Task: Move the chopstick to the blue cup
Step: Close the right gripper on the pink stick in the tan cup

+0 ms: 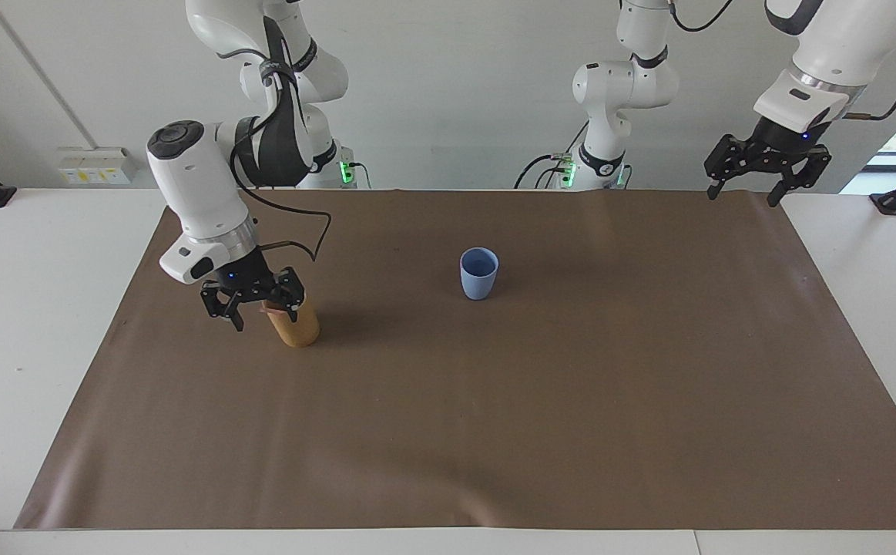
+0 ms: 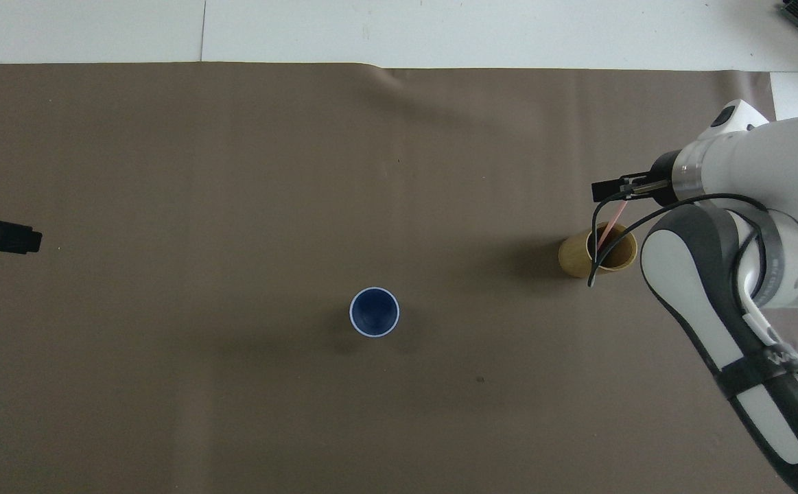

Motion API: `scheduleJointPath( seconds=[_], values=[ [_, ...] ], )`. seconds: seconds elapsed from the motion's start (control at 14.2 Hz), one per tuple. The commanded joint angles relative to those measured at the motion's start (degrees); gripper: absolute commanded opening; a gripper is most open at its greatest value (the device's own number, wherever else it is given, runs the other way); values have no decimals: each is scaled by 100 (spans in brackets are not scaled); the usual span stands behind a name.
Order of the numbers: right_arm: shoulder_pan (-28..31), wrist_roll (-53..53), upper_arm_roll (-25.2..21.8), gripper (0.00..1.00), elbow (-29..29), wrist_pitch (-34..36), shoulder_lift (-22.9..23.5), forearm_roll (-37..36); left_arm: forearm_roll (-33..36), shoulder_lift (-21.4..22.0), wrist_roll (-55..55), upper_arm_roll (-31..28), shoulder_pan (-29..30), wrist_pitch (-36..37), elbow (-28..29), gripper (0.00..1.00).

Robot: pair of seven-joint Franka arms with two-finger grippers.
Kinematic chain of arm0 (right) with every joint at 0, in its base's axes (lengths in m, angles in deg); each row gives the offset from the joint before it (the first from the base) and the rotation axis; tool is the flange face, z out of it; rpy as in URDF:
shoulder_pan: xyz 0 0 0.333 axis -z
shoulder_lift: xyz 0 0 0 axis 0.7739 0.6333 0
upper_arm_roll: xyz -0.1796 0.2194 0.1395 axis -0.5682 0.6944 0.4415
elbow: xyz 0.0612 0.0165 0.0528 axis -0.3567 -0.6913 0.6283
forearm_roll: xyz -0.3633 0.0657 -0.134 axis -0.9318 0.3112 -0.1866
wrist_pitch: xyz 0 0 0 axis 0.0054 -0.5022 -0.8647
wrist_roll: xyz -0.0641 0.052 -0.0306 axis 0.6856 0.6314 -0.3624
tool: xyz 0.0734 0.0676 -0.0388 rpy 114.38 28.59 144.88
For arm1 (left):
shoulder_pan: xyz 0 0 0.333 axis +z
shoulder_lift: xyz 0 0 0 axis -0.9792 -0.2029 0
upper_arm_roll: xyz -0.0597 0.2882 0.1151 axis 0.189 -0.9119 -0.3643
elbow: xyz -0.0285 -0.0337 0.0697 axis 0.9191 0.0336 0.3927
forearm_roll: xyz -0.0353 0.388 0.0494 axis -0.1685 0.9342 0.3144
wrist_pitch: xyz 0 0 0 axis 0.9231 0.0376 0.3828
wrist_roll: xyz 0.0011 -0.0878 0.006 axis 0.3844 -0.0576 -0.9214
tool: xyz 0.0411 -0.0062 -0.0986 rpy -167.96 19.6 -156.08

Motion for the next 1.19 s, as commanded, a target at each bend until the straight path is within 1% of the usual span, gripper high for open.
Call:
scheduleJointPath(
  seconds=[0.0,0.07,0.14,0.28,0.35,0.49,0.56,0.63,0.77,1.12],
  values=[
    [156,-313,33,93,-178,315,-187,205,102,-304,133,77,144,379,-492,100],
    [156,-313,33,80,-160,386,-195,345,67,-269,133,86,153,405,-423,100],
    [148,-322,33,73,-134,456,-195,433,67,-199,98,86,153,466,-344,100],
    [174,-331,33,67,-116,597,-213,460,67,-50,63,86,118,502,-116,100],
    [174,-331,33,57,-108,624,-213,460,67,38,63,86,109,467,33,100],
    [165,-322,33,28,-90,615,-204,452,67,48,45,86,162,432,44,100],
    [165,-322,33,19,-90,615,-204,460,76,39,36,86,162,423,26,100],
    [165,-322,33,15,-90,606,-204,460,76,39,45,86,162,432,9,100],
    [130,-313,33,0,-81,563,-195,460,76,39,45,86,162,467,9,100],
    [104,-278,33,0,85,545,-160,469,76,48,45,86,162,581,0,100]
  ],
)
